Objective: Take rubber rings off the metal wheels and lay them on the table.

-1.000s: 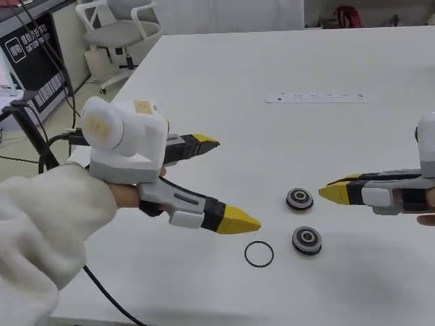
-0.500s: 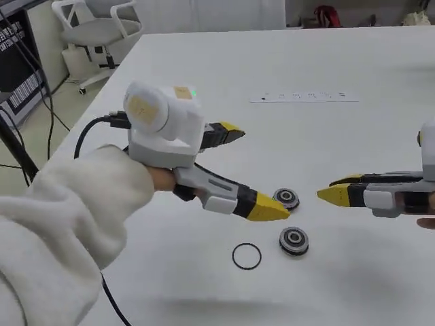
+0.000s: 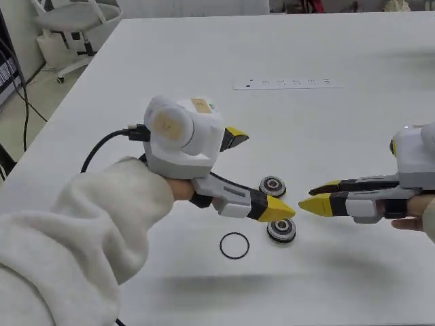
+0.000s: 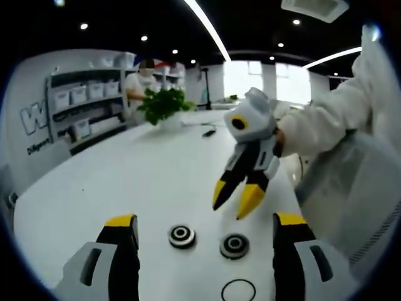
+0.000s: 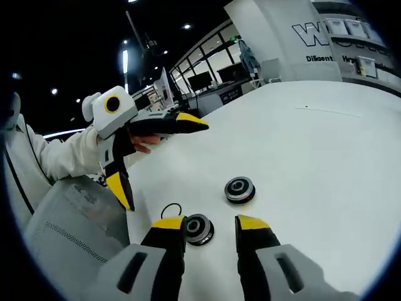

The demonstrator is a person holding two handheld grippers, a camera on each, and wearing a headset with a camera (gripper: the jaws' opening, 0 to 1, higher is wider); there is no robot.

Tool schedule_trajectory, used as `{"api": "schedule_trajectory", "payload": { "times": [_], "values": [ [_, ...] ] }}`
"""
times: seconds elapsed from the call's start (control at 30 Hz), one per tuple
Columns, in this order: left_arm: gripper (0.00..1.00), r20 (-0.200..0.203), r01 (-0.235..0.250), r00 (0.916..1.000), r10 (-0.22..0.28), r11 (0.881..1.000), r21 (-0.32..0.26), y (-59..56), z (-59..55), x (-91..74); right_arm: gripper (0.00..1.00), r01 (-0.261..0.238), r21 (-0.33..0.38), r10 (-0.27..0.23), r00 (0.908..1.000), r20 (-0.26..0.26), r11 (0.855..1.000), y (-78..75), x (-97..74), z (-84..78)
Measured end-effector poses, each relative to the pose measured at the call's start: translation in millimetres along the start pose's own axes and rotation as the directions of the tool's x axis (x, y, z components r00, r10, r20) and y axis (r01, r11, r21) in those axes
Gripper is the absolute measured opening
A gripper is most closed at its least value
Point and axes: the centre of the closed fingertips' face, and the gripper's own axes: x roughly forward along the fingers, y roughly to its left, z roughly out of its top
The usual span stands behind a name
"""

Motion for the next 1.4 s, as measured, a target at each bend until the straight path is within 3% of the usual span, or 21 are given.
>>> {"api": "schedule_trajectory", "payload": {
  "times": [0.07,0.1,0.2,0.3,0.47,0.57,0.67,0.77,0.93,1.1,1.4],
  "values": [
    [0.85,-0.007,0.011,0.9999,-0.011,1.0,0.003,-3.6,-6.2,2.9,0.28,-0.01,-0.037,0.009,0.9992,-0.039,0.999,3.2,2.8,-7.4],
    [0.82,-0.021,-0.007,0.9998,0.008,1.0,0.016,-2.2,-10.6,4.4,0.28,-0.007,-0.055,0.004,0.9979,-0.065,0.998,3.4,3.9,-12.5],
    [0.72,-0.021,-0.002,0.9998,0.003,0.999,0.051,-5.3,-15.0,7.0,0.28,-0.015,-0.072,0.008,0.9956,-0.093,0.997,5.1,6.3,-19.1],
    [0.66,0.031,0.018,0.9994,-0.018,1.0,-0.009,-11.6,-11.8,12.2,0.29,-0.027,-0.103,0.015,0.9928,-0.119,0.994,7.7,8.8,-25.1],
    [0.57,0.001,0.041,0.9991,-0.041,0.999,0.008,-18.8,-22.3,17.4,0.29,-0.043,-0.128,0.022,0.9873,-0.157,0.991,11.0,13.5,-33.3],
    [0.55,-0.001,0.059,0.9982,-0.059,0.998,-0.014,-24.3,-26.6,20.6,0.28,-0.05,-0.142,0.026,0.9847,-0.172,0.989,13.2,16.7,-36.9],
    [0.44,-0.009,0.074,0.9972,-0.074,0.997,-0.028,-29.3,-31.4,23.0,0.28,-0.065,-0.171,0.029,0.9783,-0.205,0.983,15.5,19.7,-44.2],
    [0.34,-0.013,0.092,0.9957,-0.092,0.995,-0.039,-34.3,-35.0,24.7,0.27,-0.073,-0.196,0.033,0.979,-0.201,0.978,16.5,19.2,-41.7],
    [0.32,-0.029,0.097,0.9947,-0.098,0.994,-0.048,-38.4,-43.2,28.1,0.27,-0.067,-0.212,0.024,0.98,-0.198,0.975,13.3,19.5,-41.5],
    [0.3,-0.026,0.085,0.9959,-0.087,0.994,-0.062,-36.4,-44.3,28.9,0.25,-0.071,-0.222,0.026,0.9799,-0.198,0.973,13.5,20.2,-42.0],
    [0.22,-0.067,0.103,0.9921,-0.106,0.994,-0.048,-41.6,-55.8,32.3,0.21,-0.075,-0.237,0.026,0.979,-0.202,0.969,10.8,21.4,-44.1]
  ]
}}
